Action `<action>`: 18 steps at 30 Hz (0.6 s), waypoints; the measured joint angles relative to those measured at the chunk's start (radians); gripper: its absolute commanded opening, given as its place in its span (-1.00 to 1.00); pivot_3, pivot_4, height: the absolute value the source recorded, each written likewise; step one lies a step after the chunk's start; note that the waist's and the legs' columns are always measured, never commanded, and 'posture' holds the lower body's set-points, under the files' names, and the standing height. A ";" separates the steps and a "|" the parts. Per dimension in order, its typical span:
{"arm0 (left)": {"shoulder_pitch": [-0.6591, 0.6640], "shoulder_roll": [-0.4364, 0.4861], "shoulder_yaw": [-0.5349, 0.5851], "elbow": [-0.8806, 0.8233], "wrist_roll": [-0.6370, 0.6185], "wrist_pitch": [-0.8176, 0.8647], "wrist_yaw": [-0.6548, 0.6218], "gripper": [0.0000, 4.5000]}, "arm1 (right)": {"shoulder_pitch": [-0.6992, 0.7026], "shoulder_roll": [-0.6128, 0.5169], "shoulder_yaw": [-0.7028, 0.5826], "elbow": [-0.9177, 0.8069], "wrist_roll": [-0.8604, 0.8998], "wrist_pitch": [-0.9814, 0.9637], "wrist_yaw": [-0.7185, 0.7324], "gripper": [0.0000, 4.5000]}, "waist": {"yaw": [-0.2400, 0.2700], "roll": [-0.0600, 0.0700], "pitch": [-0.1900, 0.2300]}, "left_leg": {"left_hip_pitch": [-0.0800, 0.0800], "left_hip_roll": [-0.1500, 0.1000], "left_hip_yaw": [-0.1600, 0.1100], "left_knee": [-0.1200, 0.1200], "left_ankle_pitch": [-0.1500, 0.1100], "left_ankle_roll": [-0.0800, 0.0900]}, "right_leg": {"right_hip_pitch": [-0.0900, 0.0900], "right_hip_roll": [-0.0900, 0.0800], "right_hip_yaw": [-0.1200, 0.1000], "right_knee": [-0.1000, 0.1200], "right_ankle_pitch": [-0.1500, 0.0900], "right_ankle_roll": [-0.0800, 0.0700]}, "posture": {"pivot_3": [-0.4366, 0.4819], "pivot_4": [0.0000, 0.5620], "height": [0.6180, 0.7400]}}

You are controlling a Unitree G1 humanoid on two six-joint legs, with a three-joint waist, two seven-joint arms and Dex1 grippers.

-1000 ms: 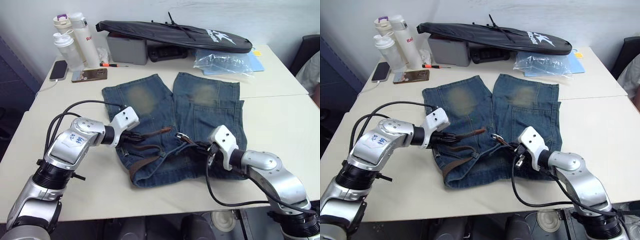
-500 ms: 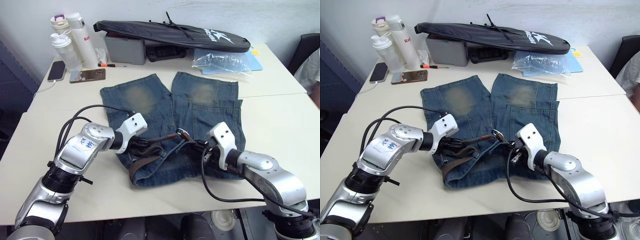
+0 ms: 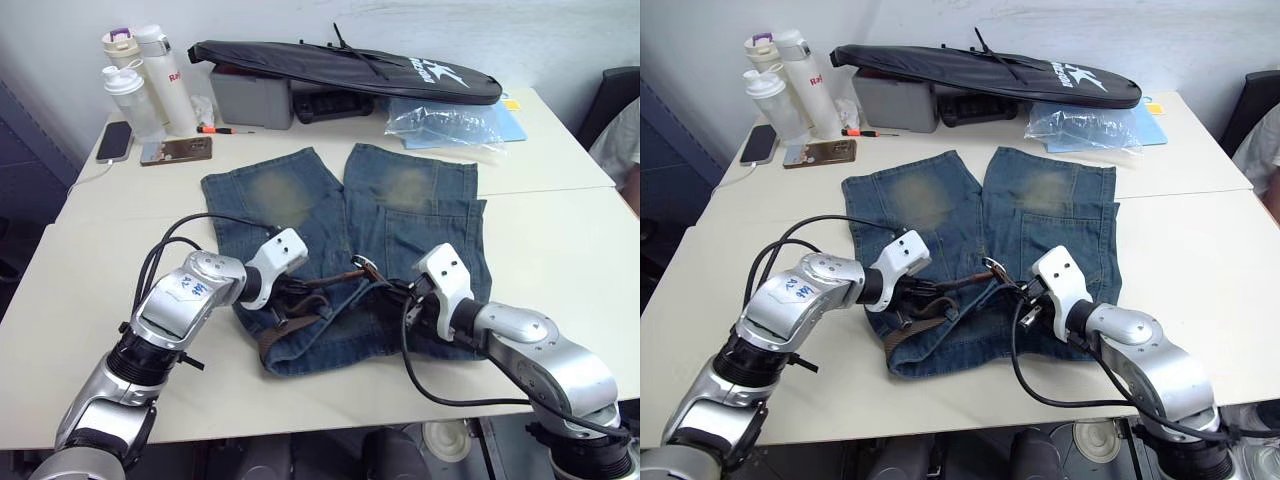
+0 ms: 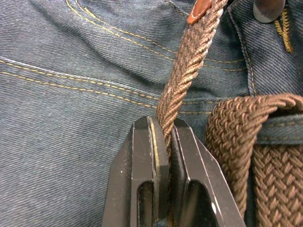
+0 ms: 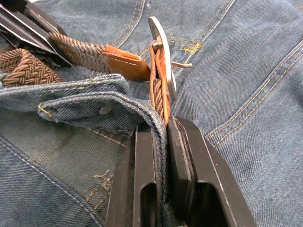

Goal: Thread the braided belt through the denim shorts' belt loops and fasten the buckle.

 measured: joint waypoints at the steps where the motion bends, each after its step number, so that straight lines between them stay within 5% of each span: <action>1: 0.000 0.000 0.001 0.000 -0.001 0.004 0.001 -1.00 | 0.001 0.000 0.000 -0.004 0.003 0.004 -0.004 -0.95 | 0.000 0.000 0.000 | 0.000 0.000 0.000 0.000 0.000 0.000 | 0.000 0.000 0.000 0.000 0.000 0.000 | -0.05 -0.47 -0.44; 18: 0.008 0.009 0.035 -0.036 -0.029 0.052 0.041 -1.00 | 0.016 0.000 -0.026 -0.023 0.046 0.060 -0.043 -0.95 | 0.002 0.000 0.000 | 0.000 0.000 0.000 -0.001 0.000 0.000 | 0.000 0.000 0.000 -0.001 0.000 0.000 | -0.05 -0.47 -0.44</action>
